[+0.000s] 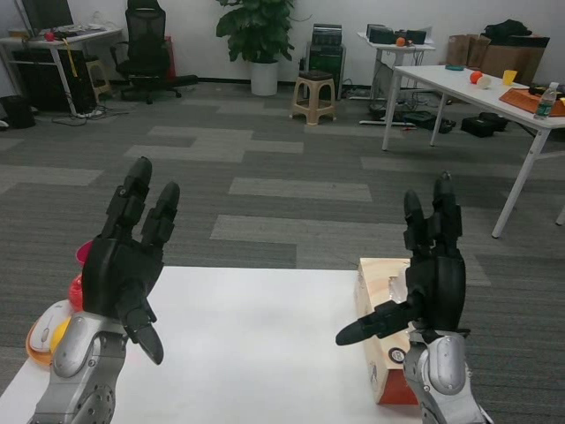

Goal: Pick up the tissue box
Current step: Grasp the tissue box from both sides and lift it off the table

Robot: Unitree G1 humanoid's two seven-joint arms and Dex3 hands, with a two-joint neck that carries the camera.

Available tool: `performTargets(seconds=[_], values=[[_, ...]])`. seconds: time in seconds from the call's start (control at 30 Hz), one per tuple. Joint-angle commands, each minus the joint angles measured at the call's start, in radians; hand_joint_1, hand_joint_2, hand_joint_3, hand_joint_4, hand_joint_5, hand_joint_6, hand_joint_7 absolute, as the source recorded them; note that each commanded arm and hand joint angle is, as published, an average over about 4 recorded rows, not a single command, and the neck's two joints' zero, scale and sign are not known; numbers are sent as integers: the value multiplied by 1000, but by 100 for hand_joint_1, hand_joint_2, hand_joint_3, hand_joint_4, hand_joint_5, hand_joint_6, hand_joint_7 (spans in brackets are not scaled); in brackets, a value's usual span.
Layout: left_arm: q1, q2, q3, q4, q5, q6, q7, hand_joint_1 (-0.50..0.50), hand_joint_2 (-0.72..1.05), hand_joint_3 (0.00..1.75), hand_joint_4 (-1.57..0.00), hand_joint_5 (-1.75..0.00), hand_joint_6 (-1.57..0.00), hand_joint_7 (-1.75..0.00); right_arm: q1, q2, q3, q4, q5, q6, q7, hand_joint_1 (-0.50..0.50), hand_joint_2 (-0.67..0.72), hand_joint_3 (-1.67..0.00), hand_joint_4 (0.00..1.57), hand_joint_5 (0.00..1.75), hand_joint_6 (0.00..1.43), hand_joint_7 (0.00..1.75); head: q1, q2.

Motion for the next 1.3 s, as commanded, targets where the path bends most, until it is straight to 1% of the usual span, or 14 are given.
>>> performTargets(seconds=[0.03,0.27,0.3,0.43,0.6,0.73,0.83,0.93,1.13,1.3], values=[[8,0,-2,-10,6,-8,5,50,-55,0,0,-10,0,0,5,-4,-8,-8,2,-4,-5,-46,47,0,3,0,0,0,0,-3],[12,1,-2,-12,5,-7,5,50,-55,0,0,-10,0,0,6,-3,-4,-8,2,-4,-5,-46,47,0,3,0,0,0,3,-13],[12,1,-2,-12,5,-7,5,50,-55,0,0,-10,0,0,5,-3,-4,-8,2,-4,-5,-46,47,-2,3,0,0,0,2,-14],[12,1,-2,-11,5,-8,5,50,-55,0,0,-10,0,0,5,-5,-3,-8,2,-4,-5,-46,47,0,3,0,0,0,1,-16],[12,3,1,3,5,-6,5,50,-55,0,0,-10,0,0,6,-5,-1,1,2,-3,-4,-46,47,0,5,0,0,0,-1,-86],[11,4,-1,22,5,-6,4,50,-55,0,0,-10,0,0,5,-9,-6,21,4,-2,-3,-46,47,0,6,0,0,0,-16,-166],[9,5,-8,49,5,-6,3,50,-55,0,0,-10,0,0,5,-17,-8,46,16,-1,-1,-46,47,0,8,0,0,0,-29,-199],[7,6,-13,69,2,-6,2,50,-55,0,0,-10,0,0,6,-20,-9,58,30,-1,4,-46,47,0,9,0,0,0,-24,-229],[3,8,-17,90,-6,-6,2,50,-55,0,0,-10,0,0,24,-32,-18,51,58,0,12,-46,47,0,12,0,0,0,13,-256],[2,9,-16,99,-9,-7,2,50,-55,0,0,-10,0,0,50,-41,-67,36,67,0,12,-45,47,0,14,0,0,0,37,-275]])
